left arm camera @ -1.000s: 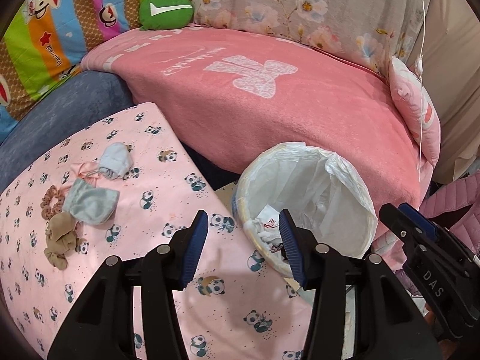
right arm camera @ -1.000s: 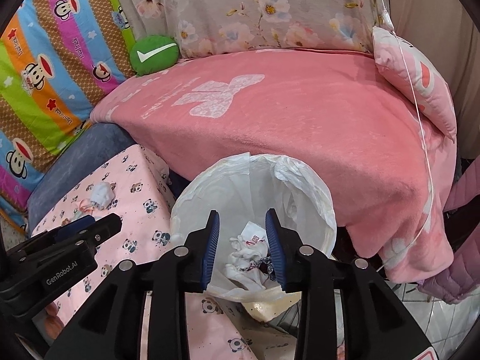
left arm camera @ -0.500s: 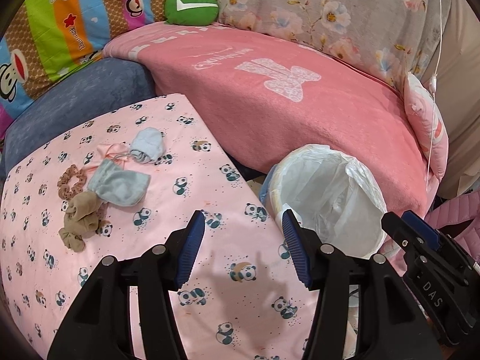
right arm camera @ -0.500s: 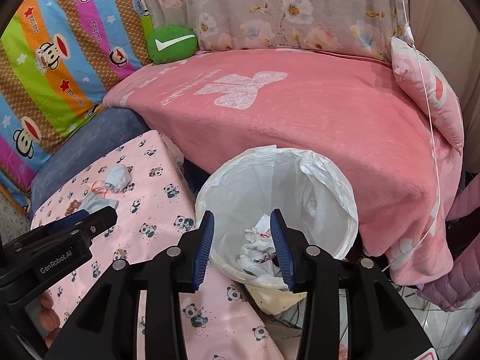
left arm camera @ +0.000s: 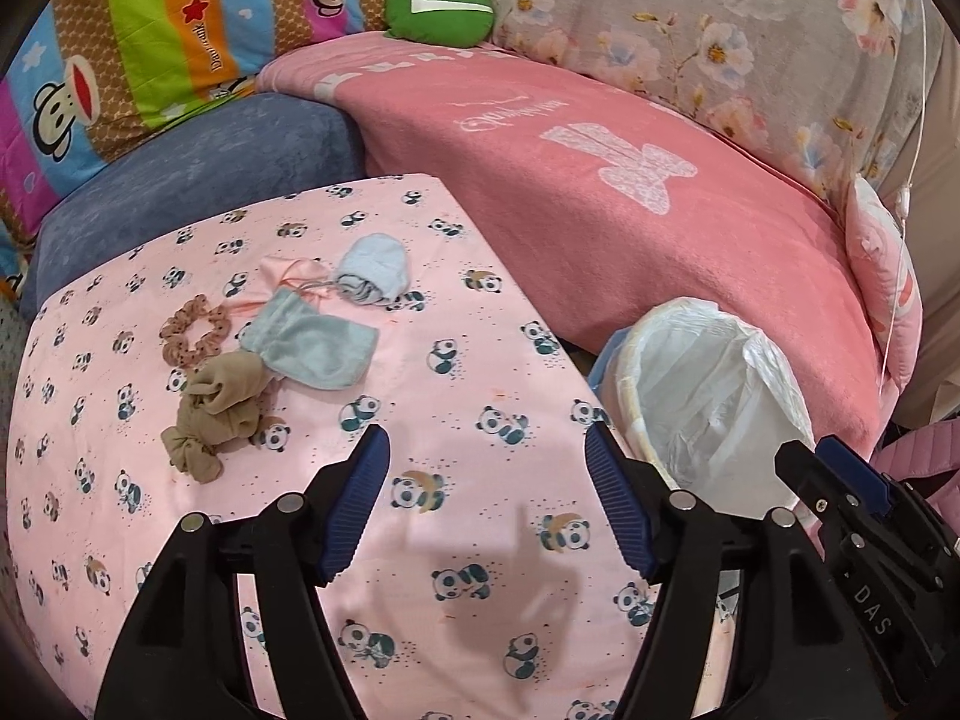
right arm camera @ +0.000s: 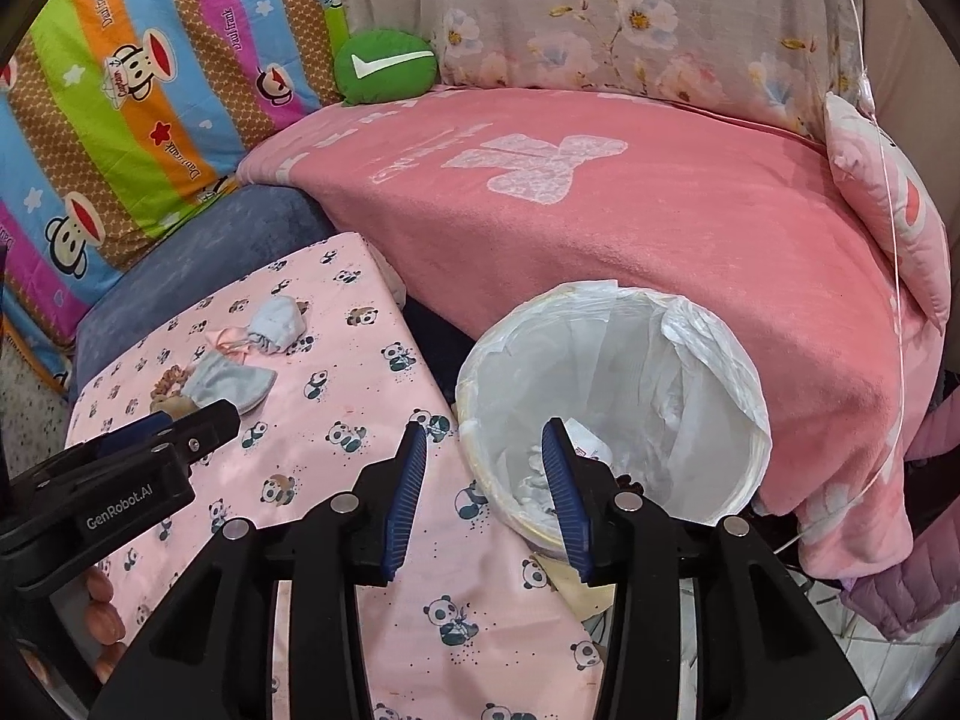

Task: Collect trash
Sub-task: 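Withdraw both open grippers from the bin back over the table, then lower the left gripper onto the knotted khaki sock and grasp it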

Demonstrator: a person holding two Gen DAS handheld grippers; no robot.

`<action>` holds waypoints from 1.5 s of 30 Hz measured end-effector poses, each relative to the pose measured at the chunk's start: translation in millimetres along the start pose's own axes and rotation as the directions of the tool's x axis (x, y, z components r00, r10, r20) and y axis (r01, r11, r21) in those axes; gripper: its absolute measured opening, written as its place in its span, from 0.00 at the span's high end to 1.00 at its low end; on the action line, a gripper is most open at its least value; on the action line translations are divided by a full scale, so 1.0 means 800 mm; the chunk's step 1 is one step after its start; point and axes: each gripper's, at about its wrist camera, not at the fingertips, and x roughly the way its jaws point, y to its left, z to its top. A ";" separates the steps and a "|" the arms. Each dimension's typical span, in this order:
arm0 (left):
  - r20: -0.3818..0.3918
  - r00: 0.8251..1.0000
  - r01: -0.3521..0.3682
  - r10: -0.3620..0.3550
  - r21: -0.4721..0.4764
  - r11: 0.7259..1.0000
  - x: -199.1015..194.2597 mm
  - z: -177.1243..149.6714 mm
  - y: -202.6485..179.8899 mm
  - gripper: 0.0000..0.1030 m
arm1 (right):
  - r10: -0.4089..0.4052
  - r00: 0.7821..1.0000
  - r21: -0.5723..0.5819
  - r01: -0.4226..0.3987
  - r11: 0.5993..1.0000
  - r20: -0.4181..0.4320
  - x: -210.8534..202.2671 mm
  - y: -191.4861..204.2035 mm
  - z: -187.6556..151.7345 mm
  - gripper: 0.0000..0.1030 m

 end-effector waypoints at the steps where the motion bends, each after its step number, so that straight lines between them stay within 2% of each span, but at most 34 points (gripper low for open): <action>1: 0.000 1.000 -0.004 0.004 -0.004 1.000 0.000 0.000 0.004 0.37 | 0.002 1.000 -0.005 -0.002 1.000 -0.002 0.001 0.004 0.000 0.59; 10: -0.008 0.999 -0.035 0.035 -0.053 0.998 -0.001 -0.005 0.045 0.36 | 0.017 1.000 -0.047 -0.018 0.999 -0.010 0.007 0.039 -0.003 0.57; 14: -0.012 0.998 -0.055 0.054 -0.089 0.995 0.000 -0.010 0.069 0.29 | 0.024 1.000 -0.068 -0.025 0.997 -0.017 0.010 0.057 -0.005 0.54; 29: -0.074 0.989 -0.143 0.130 -0.221 0.965 0.020 -0.027 0.181 0.28 | 0.090 0.994 -0.111 -0.096 0.989 -0.060 0.034 0.121 -0.009 0.54; 35: -0.106 0.987 -0.148 0.125 -0.250 0.957 0.043 -0.028 0.216 0.28 | 0.125 0.989 -0.133 -0.135 0.982 -0.077 0.057 0.157 -0.009 0.54; 45: -0.120 0.990 -0.100 0.074 -0.225 0.969 0.077 -0.023 0.228 0.29 | 0.201 0.970 -0.108 -0.216 0.970 -0.135 0.112 0.200 0.003 0.54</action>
